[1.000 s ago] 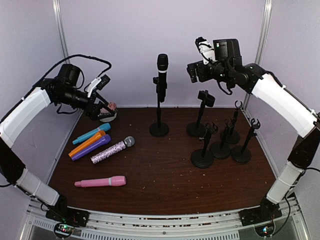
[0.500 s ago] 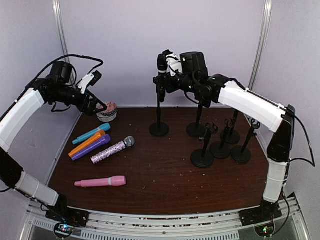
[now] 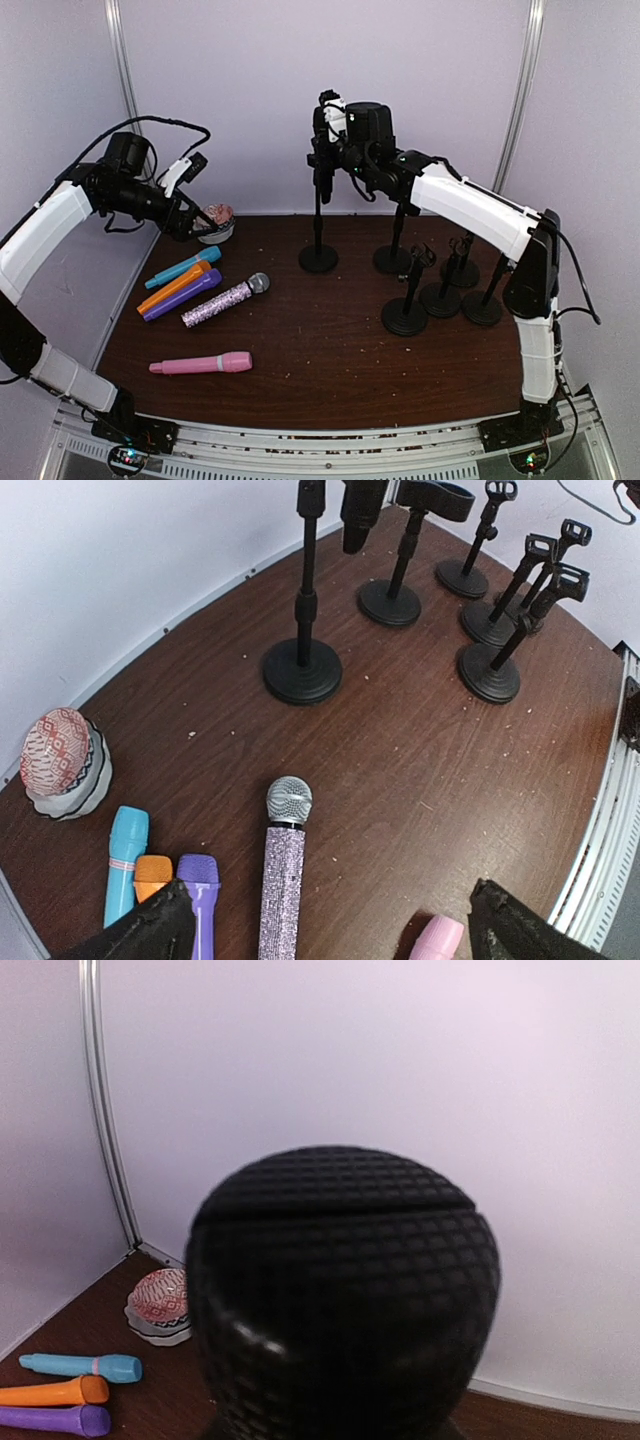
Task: Remove the microphone from the stand
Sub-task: Pick up the microphone stand with the microphone from the corner of the board, then place the microphone stand with the microphone at the center of the board.
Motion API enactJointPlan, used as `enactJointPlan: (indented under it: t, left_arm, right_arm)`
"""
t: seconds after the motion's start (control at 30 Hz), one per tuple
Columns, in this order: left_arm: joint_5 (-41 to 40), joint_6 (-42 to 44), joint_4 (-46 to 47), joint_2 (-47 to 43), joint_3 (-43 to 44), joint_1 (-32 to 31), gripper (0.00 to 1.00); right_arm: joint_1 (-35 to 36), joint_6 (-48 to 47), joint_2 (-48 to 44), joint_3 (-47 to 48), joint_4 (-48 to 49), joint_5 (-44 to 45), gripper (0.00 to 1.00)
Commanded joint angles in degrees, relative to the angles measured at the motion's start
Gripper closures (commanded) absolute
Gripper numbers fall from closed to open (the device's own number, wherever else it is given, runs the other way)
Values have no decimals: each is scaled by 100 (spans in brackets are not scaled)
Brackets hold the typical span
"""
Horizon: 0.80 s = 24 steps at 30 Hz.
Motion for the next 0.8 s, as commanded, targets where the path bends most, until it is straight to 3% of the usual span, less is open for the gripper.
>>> enactJointPlan:
  t: [0.0, 0.23, 0.47, 0.77]
  left_arm:
    - [150, 195, 108, -214, -148, 41, 2]
    - [797, 382, 196, -329, -465, 47, 2]
    - [1461, 615, 196, -431, -646, 33, 2]
    - [2016, 800, 196, -348, -631, -210, 2]
  right_arm:
    - [10, 157, 3, 163, 201, -25, 84]
    - [23, 429, -510, -214, 190, -1019, 94]
    - [31, 676, -1287, -965, 240, -2598, 95]
    - [317, 518, -2403, -2129, 365, -3577, 95]
